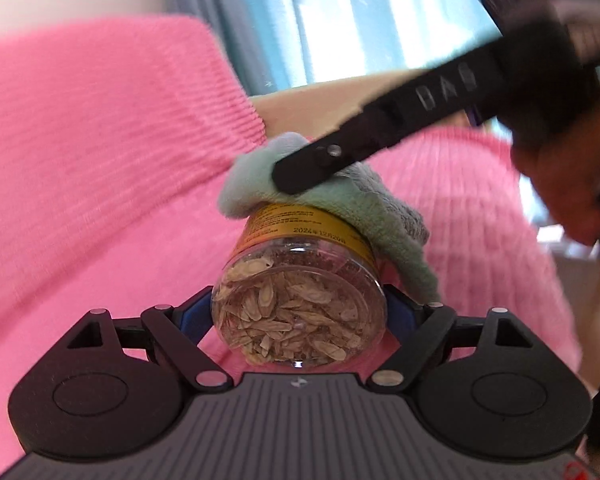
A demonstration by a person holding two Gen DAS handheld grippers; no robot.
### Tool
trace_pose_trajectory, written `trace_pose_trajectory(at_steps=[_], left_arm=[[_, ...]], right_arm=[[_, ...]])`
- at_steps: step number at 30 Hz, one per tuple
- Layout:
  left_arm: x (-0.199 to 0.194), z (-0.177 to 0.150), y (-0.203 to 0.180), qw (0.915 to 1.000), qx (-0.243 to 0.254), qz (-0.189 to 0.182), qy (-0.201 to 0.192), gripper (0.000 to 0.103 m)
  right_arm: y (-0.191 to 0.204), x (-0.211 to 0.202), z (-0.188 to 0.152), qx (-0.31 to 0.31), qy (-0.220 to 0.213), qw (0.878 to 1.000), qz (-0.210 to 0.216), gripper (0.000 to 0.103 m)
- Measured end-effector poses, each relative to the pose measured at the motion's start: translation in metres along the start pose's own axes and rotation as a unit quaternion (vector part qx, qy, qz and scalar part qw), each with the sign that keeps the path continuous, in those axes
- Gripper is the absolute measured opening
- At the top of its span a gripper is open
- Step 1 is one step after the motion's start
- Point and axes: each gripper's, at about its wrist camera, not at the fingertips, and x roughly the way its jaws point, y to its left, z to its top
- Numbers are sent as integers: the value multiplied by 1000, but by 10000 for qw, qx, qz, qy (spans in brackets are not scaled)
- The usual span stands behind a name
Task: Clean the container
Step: 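Keep rubbing the cloth along the jar's label side with the right gripper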
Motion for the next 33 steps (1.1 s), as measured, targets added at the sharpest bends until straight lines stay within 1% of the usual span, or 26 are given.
trace_pose_trajectory(at_steps=[3, 6, 7, 8, 10, 11, 12, 15, 19, 24, 33], left_arm=[[2, 0, -5, 9998, 212, 49, 14, 86], [3, -2, -7, 9997, 243, 73, 31, 85], [3, -2, -7, 9997, 241, 74, 27, 85], [3, -2, -8, 9996, 257, 81, 24, 85], [3, -2, -10, 9995, 310, 106, 23, 85], [4, -2, -12, 9994, 331, 118, 22, 85], [3, -2, -13, 9993, 345, 127, 20, 85], [4, -1, -15, 9994, 307, 126, 11, 85], [3, -1, -15, 9999, 115, 75, 47, 85], [4, -1, -9, 9996, -233, -42, 131, 85], [7, -1, -8, 9988, -437, -108, 190, 85]], right_arm=[[5, 0, 0, -99, 44, 9999, 128, 6], [10, 0, 0, -198, 89, 9994, 256, 5], [9, 0, 1, -200, 85, 9995, 233, 4], [7, 0, 1, -174, 48, 9998, 77, 4], [0, -1, 1, -35, -93, 9987, -493, 4], [-6, -1, 1, 109, -166, 9971, -729, 4], [-13, -2, 1, 292, -223, 9956, -858, 4], [-27, -2, 0, 758, -319, 9936, -772, 4], [-21, 0, -1, 625, -311, 9945, -786, 4], [-22, 0, 0, 674, -315, 9941, -786, 4], [-17, 1, 1, 650, -307, 9940, -825, 4]])
